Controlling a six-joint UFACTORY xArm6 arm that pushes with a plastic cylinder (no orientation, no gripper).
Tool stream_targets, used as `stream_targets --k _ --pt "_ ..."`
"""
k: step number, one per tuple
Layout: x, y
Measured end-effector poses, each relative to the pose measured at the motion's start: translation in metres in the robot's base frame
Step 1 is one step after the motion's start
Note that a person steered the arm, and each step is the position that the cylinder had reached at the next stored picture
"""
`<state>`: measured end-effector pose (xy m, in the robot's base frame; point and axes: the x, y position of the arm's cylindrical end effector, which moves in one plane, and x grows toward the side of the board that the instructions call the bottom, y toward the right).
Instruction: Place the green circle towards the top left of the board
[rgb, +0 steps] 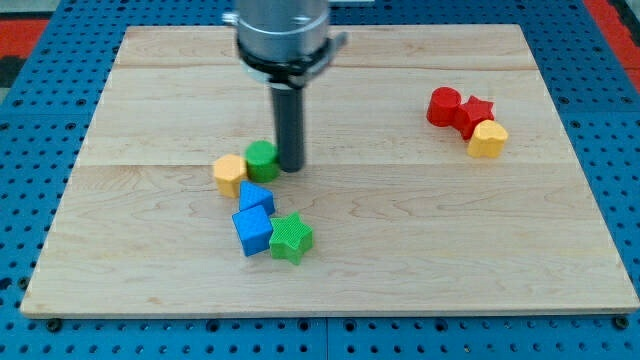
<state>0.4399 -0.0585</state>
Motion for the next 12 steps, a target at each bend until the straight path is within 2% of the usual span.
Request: stream_targets --k 1,2,3,4,6,7,8,10,11,12 --pt "0.014 0.004" --pt "0.012 -0.053" --pt "-0.022 -0.134" --pt "-0.046 -0.152" --pt "-0.075 -0.100" --pt "-0.127 -0.140" --pt "-0.140 -0.111" --pt "-0.132 -0.066" --pt "-0.138 -0.023" --pt "-0.167 -0.032"
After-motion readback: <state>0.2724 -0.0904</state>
